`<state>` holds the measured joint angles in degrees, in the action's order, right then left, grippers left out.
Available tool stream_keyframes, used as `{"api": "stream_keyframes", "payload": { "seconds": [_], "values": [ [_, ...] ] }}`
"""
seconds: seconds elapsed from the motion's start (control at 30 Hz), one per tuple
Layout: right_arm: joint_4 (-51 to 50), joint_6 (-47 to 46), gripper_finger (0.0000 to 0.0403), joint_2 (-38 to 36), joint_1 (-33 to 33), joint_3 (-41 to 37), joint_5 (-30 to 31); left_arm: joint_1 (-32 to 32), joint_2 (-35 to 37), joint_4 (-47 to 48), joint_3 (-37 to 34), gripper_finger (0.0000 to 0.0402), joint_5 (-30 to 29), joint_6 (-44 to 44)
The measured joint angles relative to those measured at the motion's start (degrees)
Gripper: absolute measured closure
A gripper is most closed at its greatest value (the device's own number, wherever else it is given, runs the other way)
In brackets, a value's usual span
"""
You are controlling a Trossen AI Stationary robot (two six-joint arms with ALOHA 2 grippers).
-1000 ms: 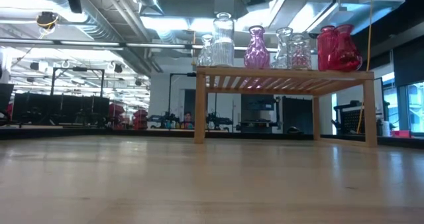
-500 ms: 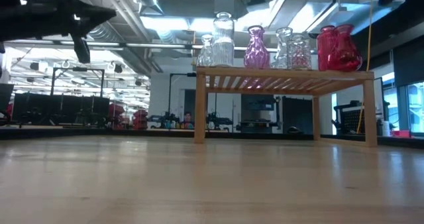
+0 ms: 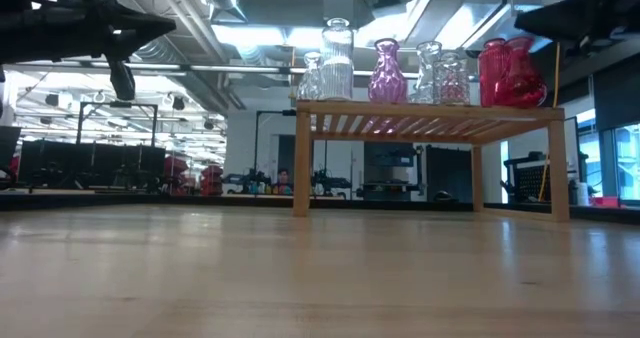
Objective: Sort vases onto shelf
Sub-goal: Adjust the red vase on the shelf, then adjust the transparent vase on the shelf
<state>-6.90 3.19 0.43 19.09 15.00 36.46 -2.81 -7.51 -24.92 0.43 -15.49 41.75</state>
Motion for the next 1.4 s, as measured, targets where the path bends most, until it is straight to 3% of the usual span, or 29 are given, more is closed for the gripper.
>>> {"api": "stream_keyframes", "payload": {
  "seconds": [0.57, 0.7, 0.9, 1.07, 1.23, 1.3, 1.4],
  "values": [
    [-8.3, -2.6, 0.0403, 0.0, 0.0, 0.0, 19.0, 0.0, 0.0, 0.0, 0.0, 0.0402, -0.1, 0.3],
    [-8.2, -3.4, 0.0403, 0.0, 0.0, 0.0, 15.0, 0.0, 0.0, 0.0, 0.0, 0.0402, -0.1, 0.2],
    [-8.3, -6.4, 0.0403, 0.1, 0.0, 0.0, 1.7, 0.0, 0.0, 0.2, 0.0, 0.0402, 2.1, 0.9],
    [-8.3, -9.1, 0.0403, 0.2, 0.0, 0.0, -1.6, 0.0, -2.9, 1.9, 0.0, 0.0402, 6.2, 9.6],
    [-5.4, -10.8, 0.0403, 1.2, 0.0, 0.0, -1.6, 0.0, -11.1, -5.2, 3.5, 0.0402, 4.4, 10.8],
    [-2.9, -10.8, 0.0403, 2.2, 0.0, 0.0, -1.9, 0.0, -16.4, -10.5, 8.1, 0.0402, 3.3, 6.3],
    [0.3, -10.5, 0.0403, 4.4, 0.0, 0.0, -2.6, -0.2, -25.8, -9.3, 17.6, 0.0402, 3.3, 0.3]
  ]
}}
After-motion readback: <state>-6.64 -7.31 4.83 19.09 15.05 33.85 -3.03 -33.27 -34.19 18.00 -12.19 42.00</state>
